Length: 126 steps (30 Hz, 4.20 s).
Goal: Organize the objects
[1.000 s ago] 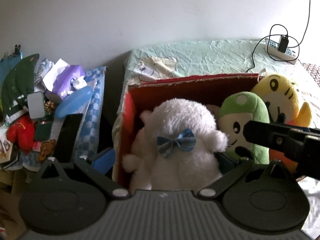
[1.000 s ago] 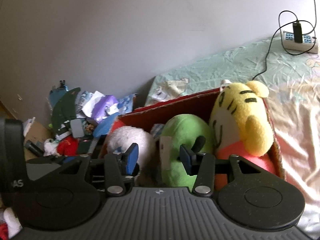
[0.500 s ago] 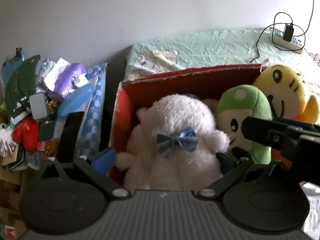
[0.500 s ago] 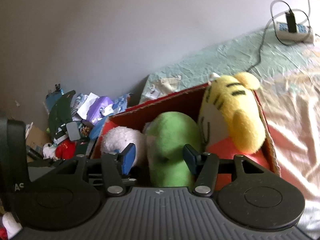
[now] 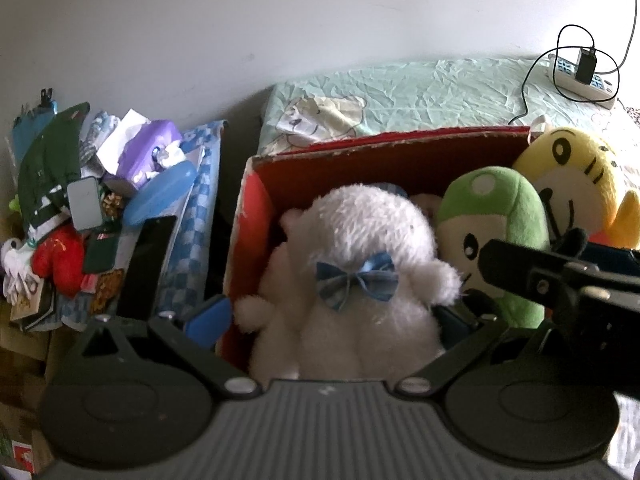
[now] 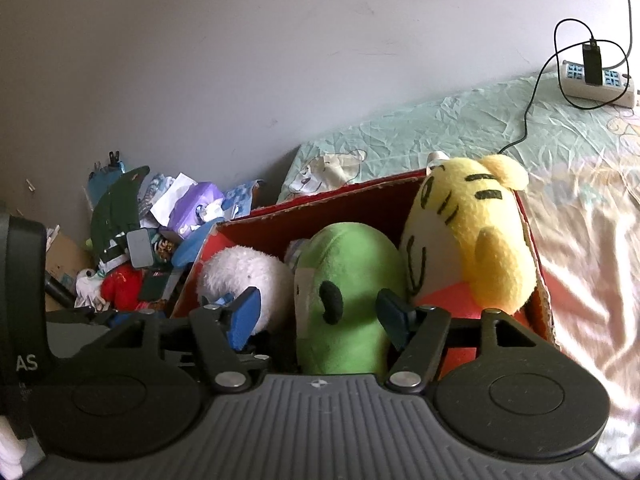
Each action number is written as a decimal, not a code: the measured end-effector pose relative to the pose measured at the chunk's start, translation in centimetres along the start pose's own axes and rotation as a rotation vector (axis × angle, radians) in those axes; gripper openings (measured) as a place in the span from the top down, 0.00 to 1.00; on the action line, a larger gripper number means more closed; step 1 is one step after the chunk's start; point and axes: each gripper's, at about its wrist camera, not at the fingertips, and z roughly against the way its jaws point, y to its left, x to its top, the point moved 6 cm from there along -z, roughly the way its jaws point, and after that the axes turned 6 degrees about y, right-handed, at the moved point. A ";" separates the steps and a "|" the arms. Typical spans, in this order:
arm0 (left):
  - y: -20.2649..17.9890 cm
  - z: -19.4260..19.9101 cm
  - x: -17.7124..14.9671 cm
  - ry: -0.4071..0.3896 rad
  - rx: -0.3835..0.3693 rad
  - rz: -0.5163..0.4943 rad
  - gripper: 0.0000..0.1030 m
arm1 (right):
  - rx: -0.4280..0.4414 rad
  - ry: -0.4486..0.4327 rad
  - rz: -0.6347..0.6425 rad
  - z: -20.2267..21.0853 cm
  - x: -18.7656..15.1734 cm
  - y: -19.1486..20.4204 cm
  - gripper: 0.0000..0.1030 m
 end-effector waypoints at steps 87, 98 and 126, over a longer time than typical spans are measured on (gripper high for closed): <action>-6.2 8.8 -6.6 -0.037 0.050 0.108 0.01 | -0.254 0.001 0.084 9.6 -3.1 -2.8 0.34; 0.5 7.0 -5.1 -0.044 0.066 0.141 0.01 | -0.356 0.004 0.107 5.6 -1.2 1.3 0.25; 1.4 3.7 -2.8 -0.020 -0.051 0.059 0.01 | -0.436 0.077 0.035 2.5 -0.4 1.6 0.22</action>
